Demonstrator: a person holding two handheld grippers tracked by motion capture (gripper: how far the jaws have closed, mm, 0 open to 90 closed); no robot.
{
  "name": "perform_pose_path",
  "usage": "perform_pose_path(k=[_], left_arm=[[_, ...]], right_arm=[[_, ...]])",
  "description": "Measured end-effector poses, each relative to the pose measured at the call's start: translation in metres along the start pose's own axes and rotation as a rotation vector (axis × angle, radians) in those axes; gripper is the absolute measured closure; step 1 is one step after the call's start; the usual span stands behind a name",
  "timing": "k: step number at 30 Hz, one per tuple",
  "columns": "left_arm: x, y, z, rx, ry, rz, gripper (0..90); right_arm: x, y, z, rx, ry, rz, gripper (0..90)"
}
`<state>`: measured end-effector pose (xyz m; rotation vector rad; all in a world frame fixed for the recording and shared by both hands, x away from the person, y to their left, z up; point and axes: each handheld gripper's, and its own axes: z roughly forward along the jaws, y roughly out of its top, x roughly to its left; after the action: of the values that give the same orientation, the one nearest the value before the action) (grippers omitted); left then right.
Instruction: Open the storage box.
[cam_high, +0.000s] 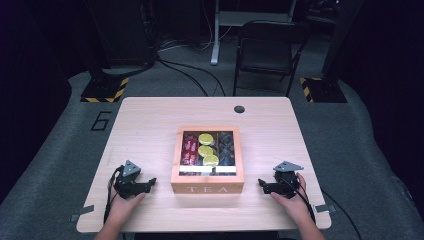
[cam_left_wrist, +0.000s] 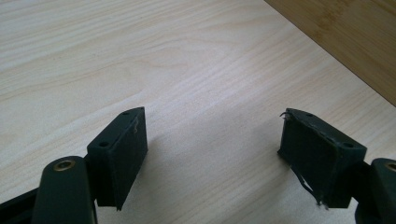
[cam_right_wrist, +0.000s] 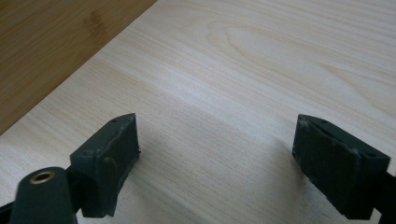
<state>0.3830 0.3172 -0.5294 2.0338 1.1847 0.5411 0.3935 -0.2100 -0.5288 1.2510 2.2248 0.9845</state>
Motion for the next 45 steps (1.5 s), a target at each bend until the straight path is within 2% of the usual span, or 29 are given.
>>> perform_pose_path(k=[6,10,20,24,26,27,28,31,35,37,40,41,42,44,45], left_arm=[[0.000,0.000,0.000,-0.002,-0.004,-0.012,21.7],[-0.002,0.000,0.001,-0.002,0.015,-0.020,21.8],[-0.004,0.000,0.000,0.001,0.021,-0.026,21.8],[-0.006,0.000,0.001,-0.005,0.038,-0.033,21.7],[-0.006,0.001,0.000,0.001,0.034,-0.041,21.9],[-0.006,0.001,0.000,0.001,0.034,-0.041,21.9],[-0.006,0.001,0.001,-0.003,0.035,-0.047,22.2],[-0.006,0.003,-0.001,0.011,0.004,-0.057,23.4],[-0.006,0.006,-0.002,0.032,-0.021,-0.067,24.1],[-0.007,0.006,-0.002,0.033,-0.018,-0.063,24.0],[-0.010,0.009,-0.003,0.043,-0.017,-0.055,23.1],[-0.010,0.009,-0.005,0.042,-0.037,-0.039,19.5],[-0.010,0.009,-0.005,0.042,-0.037,-0.039,17.3],[-0.009,0.009,-0.005,0.066,-0.069,-0.030,15.8],[-0.009,0.009,-0.005,0.066,-0.069,-0.030,15.6]], right_arm=[[0.001,0.000,0.000,0.005,0.000,-0.004,12.1],[0.000,0.001,0.000,0.010,0.003,-0.005,12.1],[0.001,0.000,0.000,0.004,-0.004,0.003,12.1],[0.002,0.000,0.000,0.004,-0.006,0.009,12.3],[0.001,0.000,-0.003,0.012,0.000,0.015,19.0],[0.001,0.000,-0.003,0.012,0.000,0.015,19.0],[0.000,0.000,-0.006,0.020,-0.001,0.012,24.7],[0.000,0.001,-0.009,0.033,0.001,0.015,29.0],[0.002,0.002,-0.011,0.030,0.008,0.003,29.2],[0.004,0.005,-0.014,0.005,0.015,0.007,29.3],[0.007,0.006,-0.017,0.006,0.025,0.008,29.3],[0.009,0.007,-0.017,0.004,0.026,0.005,28.3],[0.009,0.007,-0.017,0.004,0.026,0.005,28.3],[0.013,0.009,-0.018,0.009,0.031,-0.012,24.0],[0.013,0.009,-0.018,0.009,0.031,-0.012,24.0]])
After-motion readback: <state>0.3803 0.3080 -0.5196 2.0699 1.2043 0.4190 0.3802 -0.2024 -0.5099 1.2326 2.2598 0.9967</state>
